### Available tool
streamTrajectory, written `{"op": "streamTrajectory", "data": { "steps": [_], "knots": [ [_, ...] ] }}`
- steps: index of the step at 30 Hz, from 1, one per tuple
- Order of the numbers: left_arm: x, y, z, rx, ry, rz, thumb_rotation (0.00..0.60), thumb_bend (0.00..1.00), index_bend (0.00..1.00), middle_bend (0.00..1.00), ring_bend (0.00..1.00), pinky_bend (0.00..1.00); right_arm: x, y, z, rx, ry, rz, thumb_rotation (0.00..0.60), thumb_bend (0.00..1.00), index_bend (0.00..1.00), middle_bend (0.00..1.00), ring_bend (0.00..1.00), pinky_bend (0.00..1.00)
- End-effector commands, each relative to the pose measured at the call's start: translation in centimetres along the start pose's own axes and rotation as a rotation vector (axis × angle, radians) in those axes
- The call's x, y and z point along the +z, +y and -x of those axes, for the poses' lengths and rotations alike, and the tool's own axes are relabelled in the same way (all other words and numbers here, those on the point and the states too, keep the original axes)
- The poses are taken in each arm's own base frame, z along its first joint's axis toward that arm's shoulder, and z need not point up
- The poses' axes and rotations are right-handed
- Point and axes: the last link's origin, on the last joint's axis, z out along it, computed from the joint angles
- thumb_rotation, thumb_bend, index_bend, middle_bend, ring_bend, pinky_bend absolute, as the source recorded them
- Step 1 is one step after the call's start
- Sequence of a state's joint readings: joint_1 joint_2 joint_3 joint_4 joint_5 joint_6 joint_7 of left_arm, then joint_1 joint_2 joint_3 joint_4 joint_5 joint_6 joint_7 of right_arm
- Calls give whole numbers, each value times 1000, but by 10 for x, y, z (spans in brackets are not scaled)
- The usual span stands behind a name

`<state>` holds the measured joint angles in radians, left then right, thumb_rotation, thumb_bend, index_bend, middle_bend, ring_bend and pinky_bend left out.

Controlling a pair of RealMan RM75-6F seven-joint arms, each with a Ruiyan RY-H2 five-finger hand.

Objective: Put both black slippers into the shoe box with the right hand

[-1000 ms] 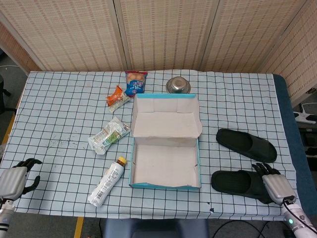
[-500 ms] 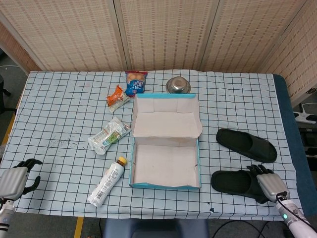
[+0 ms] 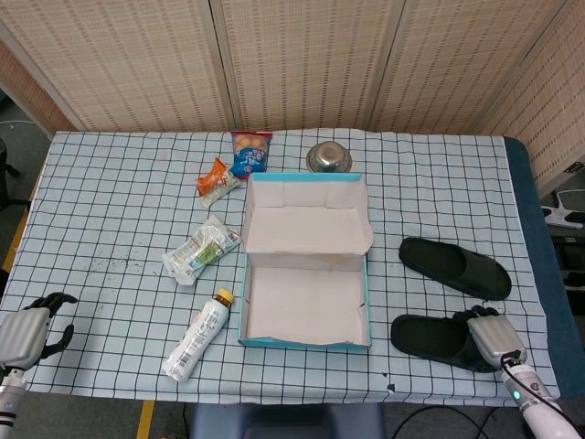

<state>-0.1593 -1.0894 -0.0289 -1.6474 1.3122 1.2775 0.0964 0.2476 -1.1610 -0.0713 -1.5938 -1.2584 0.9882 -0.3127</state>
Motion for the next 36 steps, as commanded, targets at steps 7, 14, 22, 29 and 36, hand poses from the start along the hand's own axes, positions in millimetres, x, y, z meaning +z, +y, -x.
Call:
{"op": "streamTrajectory", "data": {
  "steps": [7, 14, 22, 29, 36],
  "knots": [
    [0, 0, -1, -3, 1, -2, 600, 439, 300, 251, 286, 460, -5, 4, -14, 23, 147, 25, 600, 0, 579, 567, 404, 339],
    [-1, 0, -1, -3, 4, -1, 600, 439, 301, 251, 286, 460, -37, 16, -55, 5, 313, 101, 600, 0, 583, 569, 405, 353],
    [-1, 1, 0, -1, 0, 1, 600, 439, 300, 251, 286, 460, -62, 3, -113, 73, 431, 56, 600, 0, 607, 598, 439, 453],
    [0, 1, 0, 4, -2, -1, 600, 440, 300, 251, 286, 460, -50, -56, -160, 156, 386, -187, 600, 0, 613, 601, 442, 467],
    [0, 0, 0, 4, 1, 1, 600, 440, 300, 251, 286, 459, -26, -125, -176, 104, 288, -345, 600, 0, 615, 604, 444, 469]
  ]
}}
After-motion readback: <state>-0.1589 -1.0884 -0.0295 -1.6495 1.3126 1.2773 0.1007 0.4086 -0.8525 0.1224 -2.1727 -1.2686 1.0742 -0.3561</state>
